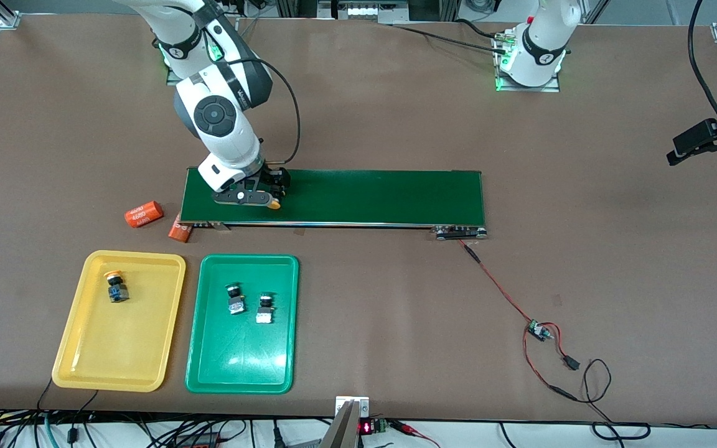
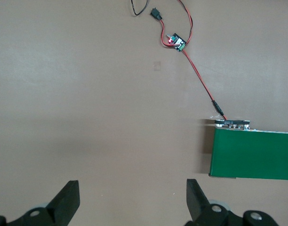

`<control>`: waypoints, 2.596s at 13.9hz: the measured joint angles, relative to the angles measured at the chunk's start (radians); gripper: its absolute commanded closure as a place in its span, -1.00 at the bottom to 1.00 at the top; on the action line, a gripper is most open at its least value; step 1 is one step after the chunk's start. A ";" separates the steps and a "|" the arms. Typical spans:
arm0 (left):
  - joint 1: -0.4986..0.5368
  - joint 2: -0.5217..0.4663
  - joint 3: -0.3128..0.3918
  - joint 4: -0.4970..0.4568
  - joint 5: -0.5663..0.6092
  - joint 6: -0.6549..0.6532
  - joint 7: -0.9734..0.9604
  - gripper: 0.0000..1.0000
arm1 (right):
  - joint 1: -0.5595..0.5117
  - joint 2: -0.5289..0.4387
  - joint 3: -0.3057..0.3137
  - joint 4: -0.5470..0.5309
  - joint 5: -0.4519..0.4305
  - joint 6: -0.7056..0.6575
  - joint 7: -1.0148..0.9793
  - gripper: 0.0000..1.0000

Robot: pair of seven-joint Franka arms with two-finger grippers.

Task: Sort buttons by color to trays
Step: 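Close the right gripper on the yellow-capped button and lift it, then carry the yellow button with the right gripper over the yellow tray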

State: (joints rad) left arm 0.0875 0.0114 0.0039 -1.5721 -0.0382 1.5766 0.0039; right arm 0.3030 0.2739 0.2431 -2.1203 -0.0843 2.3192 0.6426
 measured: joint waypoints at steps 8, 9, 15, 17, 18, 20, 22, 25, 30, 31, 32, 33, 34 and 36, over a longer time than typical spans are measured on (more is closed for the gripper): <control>0.000 0.001 0.000 0.000 0.000 -0.002 0.000 -1.00 | -0.002 0.045 -0.001 0.000 -0.032 0.001 -0.002 -0.91; 0.000 0.001 -0.001 0.000 0.000 -0.004 0.000 -1.00 | -0.003 0.051 -0.001 0.000 -0.033 0.004 -0.002 -0.78; -0.001 -0.002 -0.010 0.001 0.000 -0.013 0.001 -1.00 | -0.017 0.068 -0.007 0.000 -0.035 0.018 -0.002 0.49; -0.001 -0.010 -0.013 0.005 0.000 -0.028 0.001 -1.00 | -0.025 0.068 -0.008 0.001 -0.035 0.018 -0.003 0.67; 0.000 -0.014 -0.009 0.006 0.004 -0.031 0.000 -1.00 | -0.027 0.068 -0.009 0.006 -0.035 0.018 -0.006 0.67; 0.012 -0.018 0.005 0.006 0.016 -0.031 0.000 -1.00 | -0.034 0.061 -0.016 0.071 -0.035 -0.070 -0.029 0.67; 0.023 -0.016 0.010 0.006 0.019 -0.031 0.000 -1.00 | -0.047 0.039 -0.036 0.209 -0.034 -0.263 -0.090 0.67; 0.024 -0.009 0.010 0.006 0.019 -0.031 0.000 -1.00 | -0.074 0.011 -0.079 0.358 -0.028 -0.397 -0.172 0.67; 0.014 0.080 -0.002 0.057 0.019 -0.025 0.000 -1.00 | -0.205 0.027 -0.105 0.444 -0.028 -0.423 -0.392 0.67; 0.009 0.095 -0.010 0.072 0.019 -0.025 0.000 -1.00 | -0.237 0.036 -0.105 0.457 -0.027 -0.430 -0.434 0.67; 0.003 0.102 -0.020 0.085 0.019 -0.024 0.000 -1.00 | -0.261 0.045 -0.105 0.474 -0.027 -0.443 -0.475 0.67; -0.001 0.104 -0.029 0.103 0.019 -0.024 0.000 -1.00 | -0.276 0.054 -0.105 0.491 -0.027 -0.451 -0.515 0.67; -0.004 0.102 -0.033 0.124 0.019 -0.026 0.000 -1.00 | -0.287 0.064 -0.105 0.506 -0.027 -0.454 -0.561 0.67; -0.003 0.099 -0.032 0.152 0.017 -0.031 0.000 -1.00 | -0.307 0.089 -0.105 0.537 -0.027 -0.454 -0.654 0.67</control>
State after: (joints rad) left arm 0.0842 0.1104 -0.0280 -1.4204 -0.0212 1.5458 0.0037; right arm -0.0038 0.3632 0.1378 -1.5829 -0.1111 1.8656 -0.0117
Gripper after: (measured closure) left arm 0.000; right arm 0.595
